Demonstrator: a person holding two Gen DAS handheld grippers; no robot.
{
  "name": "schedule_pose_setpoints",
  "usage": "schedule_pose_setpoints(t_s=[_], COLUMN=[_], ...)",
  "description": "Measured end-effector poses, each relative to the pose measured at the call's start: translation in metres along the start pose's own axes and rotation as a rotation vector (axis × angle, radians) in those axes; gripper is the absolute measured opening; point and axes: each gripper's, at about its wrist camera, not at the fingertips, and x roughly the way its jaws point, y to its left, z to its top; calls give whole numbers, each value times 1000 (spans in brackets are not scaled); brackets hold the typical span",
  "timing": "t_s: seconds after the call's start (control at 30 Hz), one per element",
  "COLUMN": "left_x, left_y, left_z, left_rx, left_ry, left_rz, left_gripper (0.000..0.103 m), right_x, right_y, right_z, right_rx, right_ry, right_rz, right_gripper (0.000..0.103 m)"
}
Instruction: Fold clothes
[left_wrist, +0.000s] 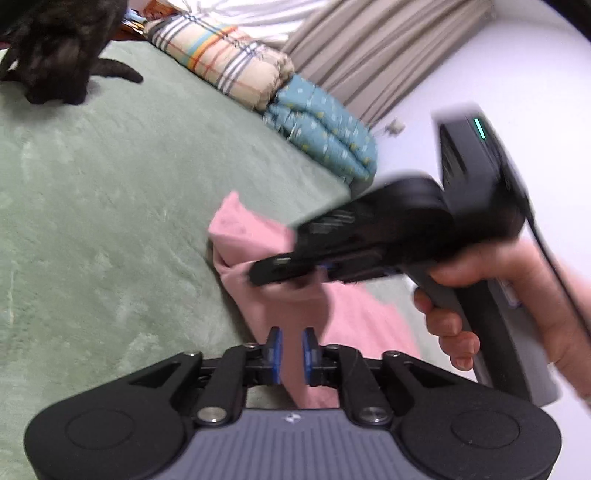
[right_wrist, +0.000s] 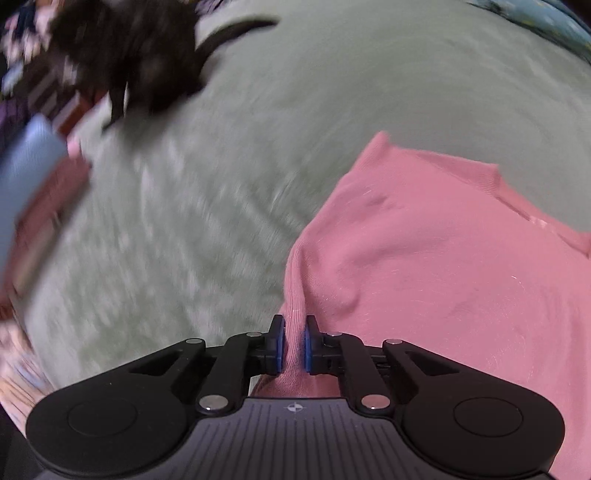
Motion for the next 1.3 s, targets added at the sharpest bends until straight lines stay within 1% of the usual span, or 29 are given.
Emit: schedule_pose_setpoints(t_s=[0.03, 0.07, 0.1, 0.13, 0.17, 0.23, 0.27, 0.33, 0.37, 0.43, 0.5, 0.53, 0.57, 0.6, 0.63, 0.67, 0.7, 0.77, 0.8, 0.83, 0.9, 0.97, 1.0, 1.03, 1.07, 1.13, 1.23, 1.27, 1.3], left_x=[-9, -17, -19, -20, -19, -12, -9, -2, 5, 15, 36, 41, 50, 55, 60, 66, 72, 86, 91, 98, 106, 112, 114, 114, 116, 120, 119, 121, 124], left_y=[4, 7, 8, 9, 11, 11, 11, 8, 5, 0, -13, -17, -25, -29, -35, -42, -49, -65, -68, -72, -78, -83, -86, -89, -93, -100, -116, -121, -123], left_z=[3, 5, 8, 11, 14, 19, 20, 19, 14, 10, 1, 0, -4, -6, -8, -12, -15, -21, -21, -21, -22, -25, -28, -31, -34, -37, -41, -46, -49], left_rx=[-26, -36, -36, -33, -30, -29, -31, -39, -46, -50, -28, -16, 12, 27, 52, 83, 114, 184, 199, 212, 220, 224, 228, 233, 248, 283, 379, 432, 465], left_ry=[-26, -38, -38, -31, -19, -6, 3, 24, 50, 87, 164, 187, 226, 243, 263, 286, 310, 345, 351, 358, 374, 389, 393, 396, 400, 405, 388, 387, 391], left_rz=[-12, -8, -2, 12, 24, 43, 48, 53, 58, 55, 58, 61, 65, 66, 67, 68, 69, 66, 65, 64, 57, 57, 61, 66, 75, 91, 96, 105, 112], left_gripper=[31, 32, 32, 32, 32, 32, 32, 32, 32, 32, 32, 32, 32, 34, 36, 37, 37, 37, 37, 37, 37, 38, 38, 38, 38, 38, 38, 39, 39], right_x=[-13, -25, -49, -65, -78, -122, -131, -151, -151, -138, -111, -96, -88, -79, -75, -77, -79, -81, -83, -84, -83, -81, -82, -85, -87, -92, -117, -124, -126], right_y=[-13, -24, -46, -63, -76, -124, -139, -186, -200, -245, -276, -291, -298, -308, -314, -316, -320, -321, -320, -318, -311, -304, -301, -299, -299, -297, -297, -296, -297], right_z=[-1, -2, -7, -12, -18, -43, -53, -93, -106, -151, -183, -200, -209, -226, -237, -241, -248, -254, -259, -263, -274, -279, -281, -282, -283, -279, -281, -281, -280], right_rx=[30, 55, 106, 139, 162, 262, 297, 408, 445, 577, 672, 725, 759, 825, 879, 906, 939, 949, 950, 948, 944, 932, 922, 903, 891, 882, 877, 866, 846], right_ry=[-41, -77, -142, -194, -229, -342, -366, -429, -437, -439, -402, -380, -380, -411, -454, -477, -511, -526, -532, -537, -542, -555, -565, -576, -574, -559, -607, -614, -592], right_rz=[24, 45, 66, 70, 69, 61, 60, 31, 19, -4, -11, -14, -1, 59, 120, 146, 186, 200, 210, 222, 262, 265, 255, 224, 201, 126, 139, 128, 86], right_gripper=[9, 9, 9, 9, 9, 9, 9, 9, 9, 9, 9, 10, 10, 10, 10, 12, 16, 24, 35, 40, 41, 42, 35, 12, 9, 8, 8, 8, 8])
